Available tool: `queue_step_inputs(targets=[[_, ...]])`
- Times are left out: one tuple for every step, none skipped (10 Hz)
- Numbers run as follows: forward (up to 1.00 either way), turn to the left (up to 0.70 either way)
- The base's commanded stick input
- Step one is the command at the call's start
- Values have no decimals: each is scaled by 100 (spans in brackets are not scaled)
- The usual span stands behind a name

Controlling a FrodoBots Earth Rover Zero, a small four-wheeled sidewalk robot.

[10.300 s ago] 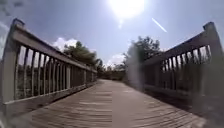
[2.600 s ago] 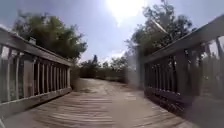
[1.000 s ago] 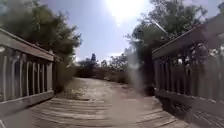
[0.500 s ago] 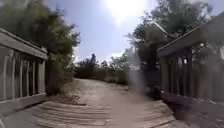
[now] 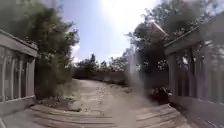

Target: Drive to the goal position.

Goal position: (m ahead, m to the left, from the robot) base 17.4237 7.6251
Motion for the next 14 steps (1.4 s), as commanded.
queue_step_inputs(targets=[[60, 1], [60, 1], [60, 1], [60, 1], [60, 1], [60, 1], [60, 1], [60, 1], [60, 1], [60, 1], [60, 1], [60, 1], [60, 1], [60, 1]])
